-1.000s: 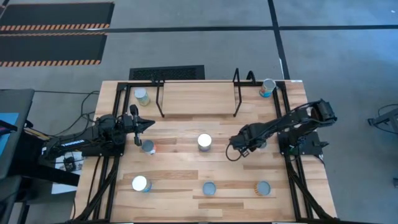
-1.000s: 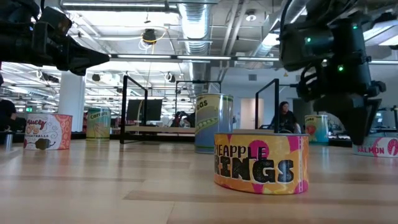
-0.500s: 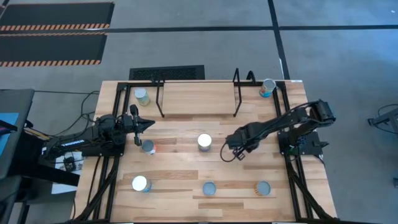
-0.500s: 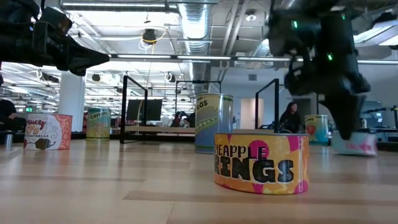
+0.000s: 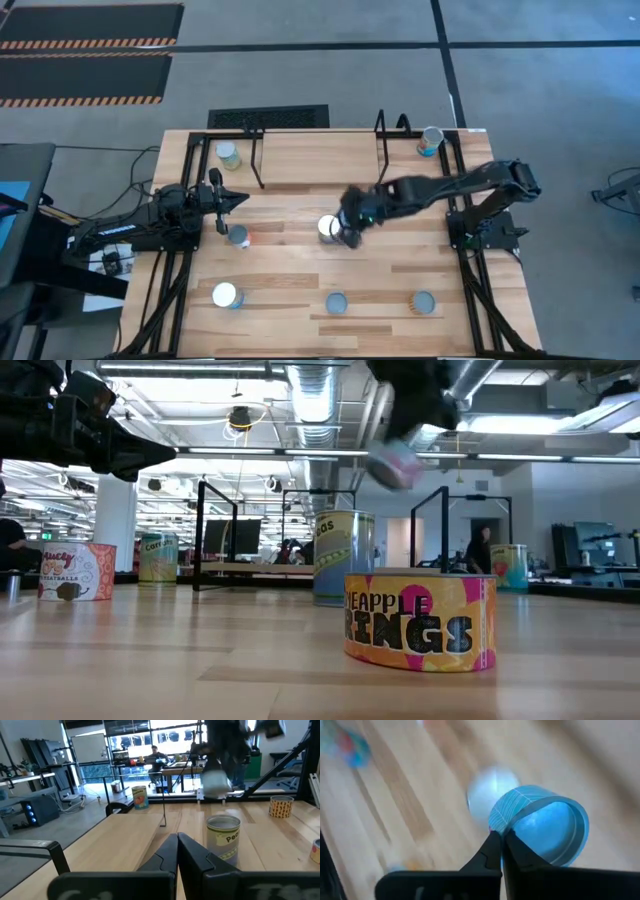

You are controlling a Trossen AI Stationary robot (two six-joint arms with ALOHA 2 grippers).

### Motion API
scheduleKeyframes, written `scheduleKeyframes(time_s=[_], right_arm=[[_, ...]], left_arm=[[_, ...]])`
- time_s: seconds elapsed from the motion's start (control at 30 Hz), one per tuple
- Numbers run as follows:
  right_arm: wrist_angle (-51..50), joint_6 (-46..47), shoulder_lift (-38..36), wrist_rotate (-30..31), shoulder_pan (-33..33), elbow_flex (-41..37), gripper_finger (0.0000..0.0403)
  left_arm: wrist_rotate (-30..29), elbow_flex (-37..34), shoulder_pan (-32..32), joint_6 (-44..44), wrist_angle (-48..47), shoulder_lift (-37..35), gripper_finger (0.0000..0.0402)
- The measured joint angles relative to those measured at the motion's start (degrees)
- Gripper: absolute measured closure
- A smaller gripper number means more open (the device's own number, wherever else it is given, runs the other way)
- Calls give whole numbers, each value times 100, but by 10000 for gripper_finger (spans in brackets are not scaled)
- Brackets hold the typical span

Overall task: Pick and place cans onto a shelf
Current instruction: Put the canned tuna on the shelf

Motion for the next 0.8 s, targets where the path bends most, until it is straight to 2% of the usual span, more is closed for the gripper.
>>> scheduleKeyframes(time_s=[0.1, 0.2, 0.4, 0.63, 0.8], right_arm=[[311, -775, 199, 103, -352, 460, 395], [160, -1595, 552, 49, -803, 953, 396], [-52, -3183, 1578, -604, -1762, 2061, 396], [-1267, -4696, 2602, -757, -2565, 3300, 396], [-1789, -5432, 3080, -651, -3143, 3672, 396]], left_arm=[[1, 0, 0, 126, 1, 0, 401], [-1, 0, 0, 182, 0, 0, 401], [10, 2, 0, 278, 2, 54, 401], [20, 4, -2, 285, 2, 139, 401], [6, 4, -2, 287, -2, 181, 401]])
